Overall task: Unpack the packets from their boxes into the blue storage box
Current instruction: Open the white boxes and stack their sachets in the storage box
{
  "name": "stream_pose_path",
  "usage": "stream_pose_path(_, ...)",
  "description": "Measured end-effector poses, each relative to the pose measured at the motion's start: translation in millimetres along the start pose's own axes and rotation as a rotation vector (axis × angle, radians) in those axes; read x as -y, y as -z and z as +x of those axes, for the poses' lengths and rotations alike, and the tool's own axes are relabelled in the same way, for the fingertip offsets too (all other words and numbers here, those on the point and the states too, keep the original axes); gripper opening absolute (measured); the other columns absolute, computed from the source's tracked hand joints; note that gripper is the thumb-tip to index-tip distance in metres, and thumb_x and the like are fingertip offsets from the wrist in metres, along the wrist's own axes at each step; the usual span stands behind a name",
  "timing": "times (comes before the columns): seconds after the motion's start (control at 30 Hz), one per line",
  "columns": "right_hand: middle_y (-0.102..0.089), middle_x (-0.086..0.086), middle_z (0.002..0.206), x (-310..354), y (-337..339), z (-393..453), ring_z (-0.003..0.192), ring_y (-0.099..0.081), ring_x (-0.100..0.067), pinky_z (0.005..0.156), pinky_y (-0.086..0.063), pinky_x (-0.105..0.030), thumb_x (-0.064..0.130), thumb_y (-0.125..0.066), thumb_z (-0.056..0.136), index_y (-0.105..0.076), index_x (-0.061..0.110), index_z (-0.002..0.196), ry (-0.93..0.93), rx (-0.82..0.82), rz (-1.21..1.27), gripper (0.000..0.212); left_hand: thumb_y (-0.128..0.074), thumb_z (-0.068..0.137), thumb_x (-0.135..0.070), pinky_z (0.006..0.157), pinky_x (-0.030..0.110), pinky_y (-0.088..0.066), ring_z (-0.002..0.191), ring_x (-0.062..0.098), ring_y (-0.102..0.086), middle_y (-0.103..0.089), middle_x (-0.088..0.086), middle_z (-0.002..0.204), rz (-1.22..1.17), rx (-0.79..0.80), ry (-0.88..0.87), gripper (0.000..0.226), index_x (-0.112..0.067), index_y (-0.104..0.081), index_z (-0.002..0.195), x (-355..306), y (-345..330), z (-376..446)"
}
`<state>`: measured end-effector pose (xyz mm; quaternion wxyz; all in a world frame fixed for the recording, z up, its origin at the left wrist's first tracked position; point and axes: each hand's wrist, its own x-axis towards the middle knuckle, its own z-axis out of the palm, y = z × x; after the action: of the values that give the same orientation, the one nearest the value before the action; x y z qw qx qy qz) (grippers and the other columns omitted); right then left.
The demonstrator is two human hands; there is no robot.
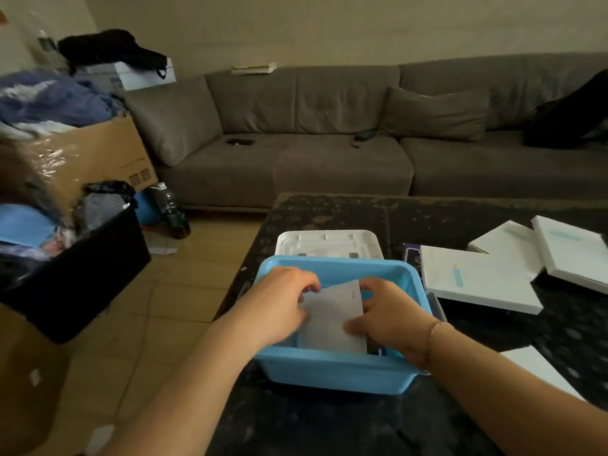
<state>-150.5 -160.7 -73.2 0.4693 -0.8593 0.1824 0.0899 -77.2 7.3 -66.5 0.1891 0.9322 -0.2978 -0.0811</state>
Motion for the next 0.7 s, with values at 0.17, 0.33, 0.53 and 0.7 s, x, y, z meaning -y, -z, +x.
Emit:
stream_pose_path(0.17, -0.064, 0.003, 0.105, 3.6, -1.1, -6.1, 0.099, -0.062, -0.018, 0.090, -0.053, -0.031, 0.018, -0.073, 0.083, -0.054, 0.020, 0.123, 0.105, 0.042, -0.237, 0.044, -0.072, 0.087, -0.022, 0.094, 0.036, -0.053, 0.111, 0.014, -0.058, -0.056, -0.007, 0.129, 0.095, 0.175, -0.034, 0.044, -0.032, -0.059, 0.127, -15.9, -3.7, 0.0)
stream_pose_path(0.33, -0.059, 0.003, 0.091, 0.6, 7.0, -2.3, 0.084, -0.058, -0.012, 0.073, -0.045, -0.022, 0.035, -0.069, 0.086, -0.047, 0.019, 0.107, 0.105, -0.003, -0.533, 0.035, -0.074, 0.085, -0.019, 0.093, 0.036, -0.052, 0.112, 0.017, -0.057, -0.054, -0.005, 0.131, 0.130, 0.195, 0.009, 0.048, -0.032, -0.057, 0.128, -15.8, -5.3, 1.9)
stream_pose_path(0.53, -0.066, -0.003, 0.108, 0.4, 10.8, -4.9, 0.096, -0.062, -0.016, 0.090, -0.050, -0.025, 0.037, -0.058, 0.093, -0.061, 0.012, 0.115, 0.134, 0.084, -0.683, 0.033, -0.076, 0.083, -0.021, 0.091, 0.034, -0.049, 0.115, 0.018, -0.054, -0.052, -0.007, 0.129, 0.171, 0.198, -0.017, 0.049, -0.033, -0.057, 0.127, -15.5, -7.6, 3.1)
stream_pose_path(0.7, -0.071, -0.007, 0.105, 3.8, 5.4, -2.4, 0.096, -0.065, -0.022, 0.095, -0.052, -0.036, 0.040, -0.050, 0.096, -0.070, 0.008, 0.109, 0.131, 0.204, -0.693, 0.039, -0.076, 0.083, -0.023, 0.092, 0.033, -0.049, 0.114, 0.016, -0.052, -0.052, -0.009, 0.127, 0.173, 0.177, -0.055, 0.047, -0.035, -0.059, 0.126, -14.1, -8.8, 2.9)
